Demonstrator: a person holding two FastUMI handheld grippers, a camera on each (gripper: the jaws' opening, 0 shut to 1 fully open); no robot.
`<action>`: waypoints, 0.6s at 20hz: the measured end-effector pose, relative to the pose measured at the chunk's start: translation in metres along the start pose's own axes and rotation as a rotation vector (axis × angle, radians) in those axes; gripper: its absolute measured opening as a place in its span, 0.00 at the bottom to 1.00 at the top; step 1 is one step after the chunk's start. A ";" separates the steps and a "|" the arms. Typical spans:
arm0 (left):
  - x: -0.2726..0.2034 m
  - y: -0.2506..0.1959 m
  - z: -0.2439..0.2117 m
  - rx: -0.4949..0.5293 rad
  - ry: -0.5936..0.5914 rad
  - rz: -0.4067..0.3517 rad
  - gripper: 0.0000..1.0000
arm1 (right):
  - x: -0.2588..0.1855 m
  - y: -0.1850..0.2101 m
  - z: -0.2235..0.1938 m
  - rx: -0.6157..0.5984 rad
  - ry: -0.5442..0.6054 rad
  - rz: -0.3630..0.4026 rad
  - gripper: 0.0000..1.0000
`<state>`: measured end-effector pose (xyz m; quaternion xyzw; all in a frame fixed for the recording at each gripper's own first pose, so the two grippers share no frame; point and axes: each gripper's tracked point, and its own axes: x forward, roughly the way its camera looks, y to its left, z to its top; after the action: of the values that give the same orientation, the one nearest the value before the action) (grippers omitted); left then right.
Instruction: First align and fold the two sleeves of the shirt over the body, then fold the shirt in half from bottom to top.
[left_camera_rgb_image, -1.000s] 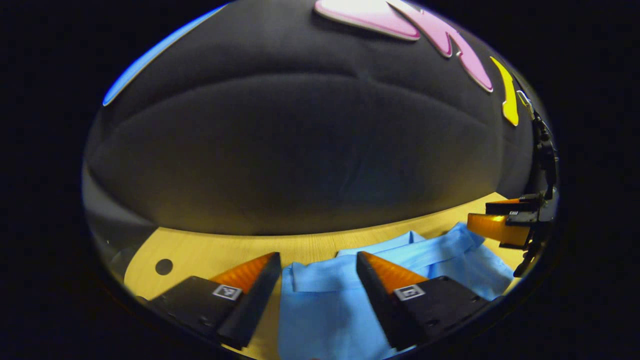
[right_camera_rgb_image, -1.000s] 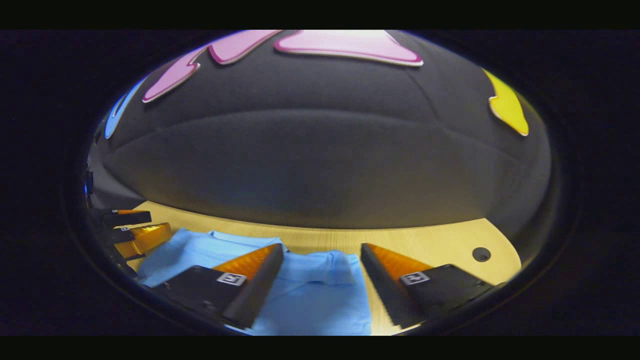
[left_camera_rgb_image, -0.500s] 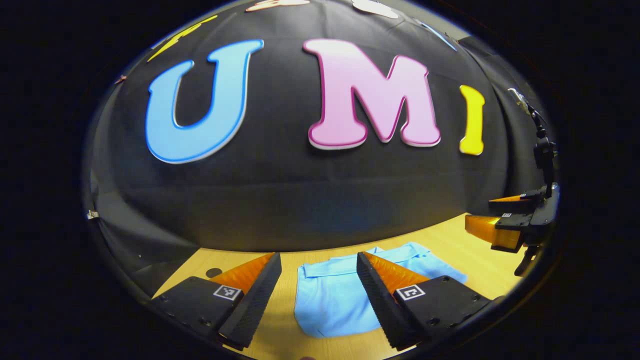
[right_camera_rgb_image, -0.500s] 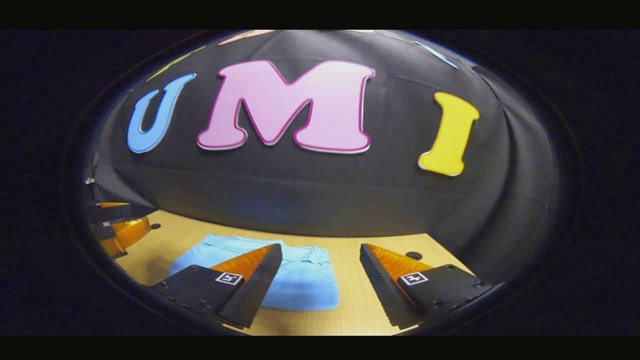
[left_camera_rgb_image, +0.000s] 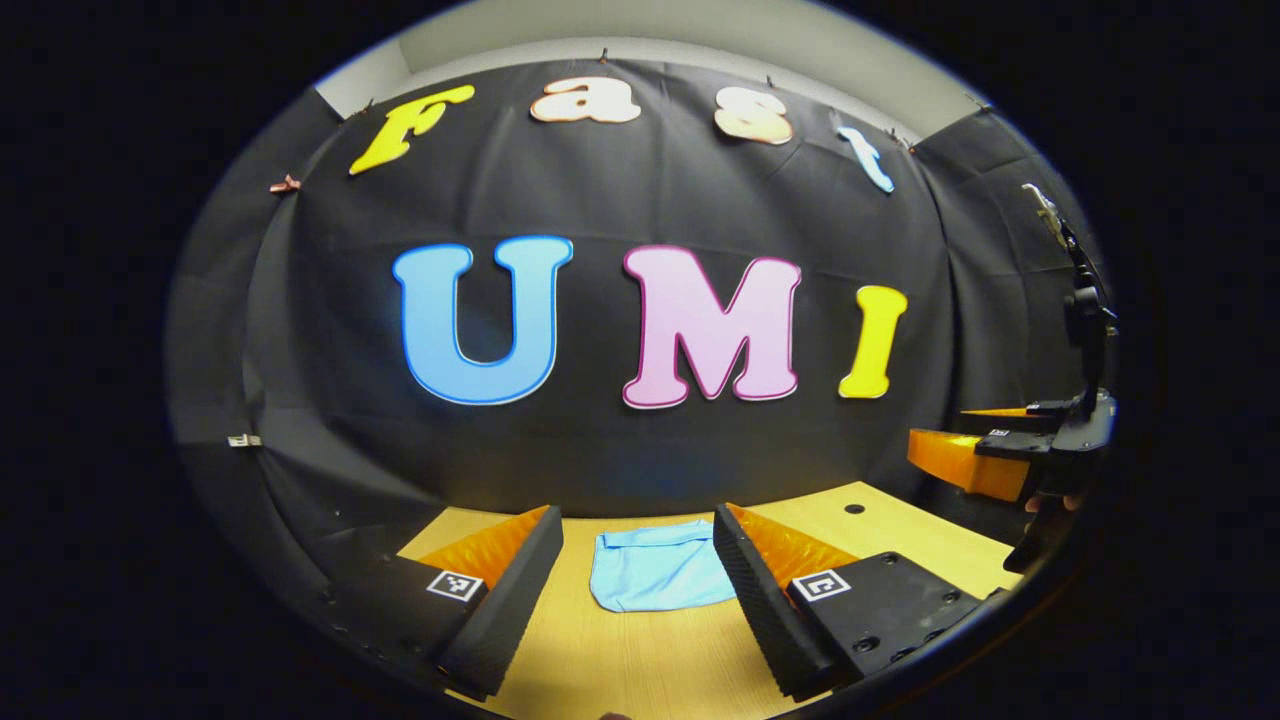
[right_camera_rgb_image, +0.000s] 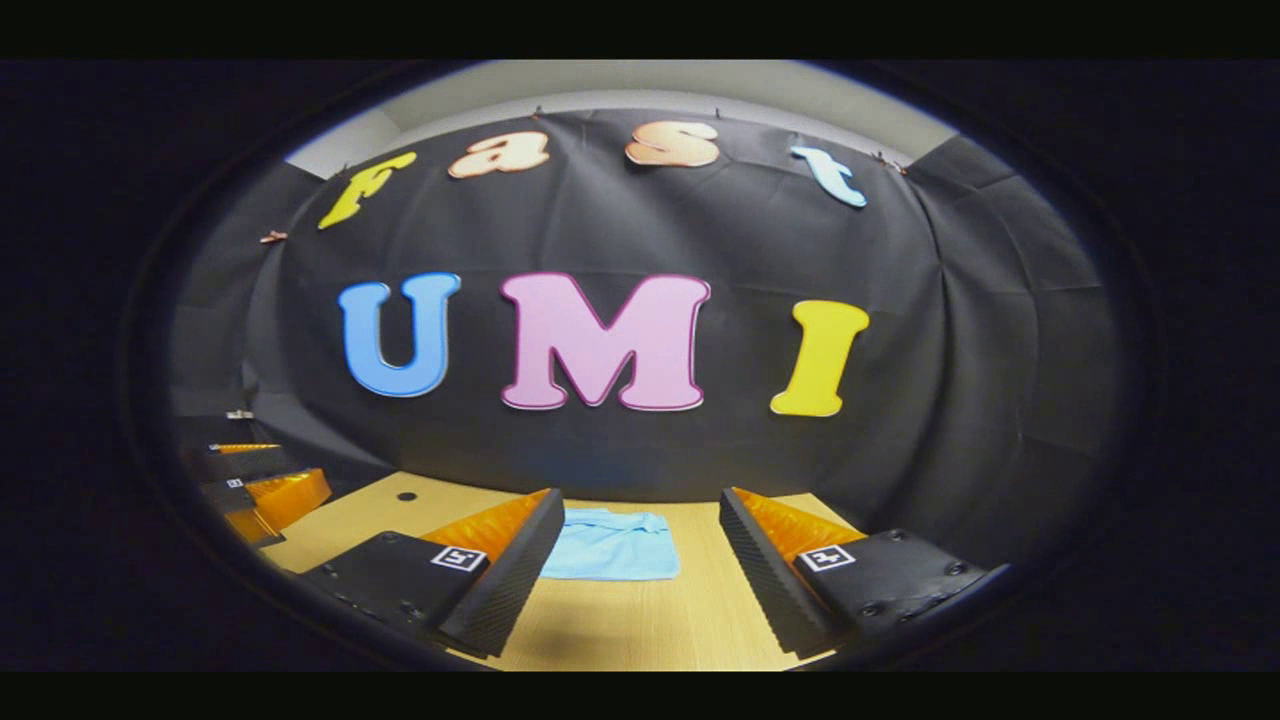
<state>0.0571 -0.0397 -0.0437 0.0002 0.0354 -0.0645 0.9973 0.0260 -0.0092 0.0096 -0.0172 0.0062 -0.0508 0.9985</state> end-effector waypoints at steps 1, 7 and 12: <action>-0.021 -0.003 0.005 0.014 -0.008 -0.006 0.96 | -0.023 0.001 0.006 0.011 -0.016 0.005 0.97; -0.124 -0.020 0.024 -0.014 -0.032 -0.001 0.96 | -0.123 0.010 0.015 0.017 -0.027 0.053 0.97; -0.178 -0.023 0.020 -0.022 -0.019 -0.006 0.99 | -0.169 0.007 0.008 0.025 0.007 0.052 0.97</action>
<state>-0.1208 -0.0399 -0.0112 -0.0112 0.0267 -0.0672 0.9973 -0.1416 0.0157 0.0194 -0.0042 0.0093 -0.0252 0.9996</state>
